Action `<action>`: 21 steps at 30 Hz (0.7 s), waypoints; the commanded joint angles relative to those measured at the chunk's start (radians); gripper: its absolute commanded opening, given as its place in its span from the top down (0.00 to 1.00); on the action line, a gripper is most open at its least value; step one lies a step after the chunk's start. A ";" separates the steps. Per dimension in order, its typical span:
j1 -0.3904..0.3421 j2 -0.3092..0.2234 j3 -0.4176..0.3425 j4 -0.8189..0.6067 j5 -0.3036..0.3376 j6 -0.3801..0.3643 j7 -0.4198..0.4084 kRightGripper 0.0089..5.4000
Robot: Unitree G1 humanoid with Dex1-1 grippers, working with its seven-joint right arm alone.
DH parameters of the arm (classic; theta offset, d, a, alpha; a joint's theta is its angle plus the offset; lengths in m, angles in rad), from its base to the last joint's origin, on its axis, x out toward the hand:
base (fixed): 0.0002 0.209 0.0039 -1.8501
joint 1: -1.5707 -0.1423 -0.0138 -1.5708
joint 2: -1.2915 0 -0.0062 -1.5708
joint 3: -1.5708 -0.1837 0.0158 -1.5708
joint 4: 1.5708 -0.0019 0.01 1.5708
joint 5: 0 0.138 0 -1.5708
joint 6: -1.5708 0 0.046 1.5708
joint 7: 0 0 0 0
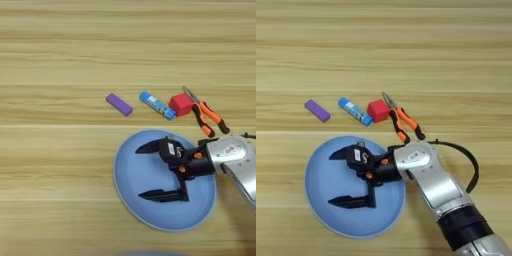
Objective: Move the objects on the table
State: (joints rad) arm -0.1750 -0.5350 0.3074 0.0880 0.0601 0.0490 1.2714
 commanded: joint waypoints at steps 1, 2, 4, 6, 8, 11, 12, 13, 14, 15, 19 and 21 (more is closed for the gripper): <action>-0.075 -0.004 -0.008 -0.003 -0.030 -0.027 -0.058 0.00; -0.079 -0.002 -0.006 0.003 -0.033 -0.028 -0.061 0.00; -0.085 0.004 -0.003 0.013 -0.043 -0.030 -0.070 0.00; -0.092 0.011 0.002 0.023 -0.054 -0.034 -0.077 0.00; -0.096 0.020 0.009 0.026 -0.063 -0.034 -0.082 0.00; -0.107 0.031 0.022 0.042 -0.080 -0.039 -0.095 0.00; -0.110 0.034 0.026 0.047 -0.082 -0.038 -0.097 0.00; -0.114 0.036 0.032 0.052 -0.089 -0.036 -0.101 0.00; -0.117 0.038 0.037 0.058 -0.095 -0.035 -0.104 0.00; -0.120 0.040 0.043 0.064 -0.099 -0.034 -0.106 0.00; -0.134 0.052 0.062 0.093 -0.104 -0.022 -0.107 0.00; -0.146 0.063 0.070 0.114 -0.112 -0.020 -0.115 0.00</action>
State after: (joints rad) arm -0.2725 -0.4641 0.3704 0.1882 -0.0055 0.0288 1.2071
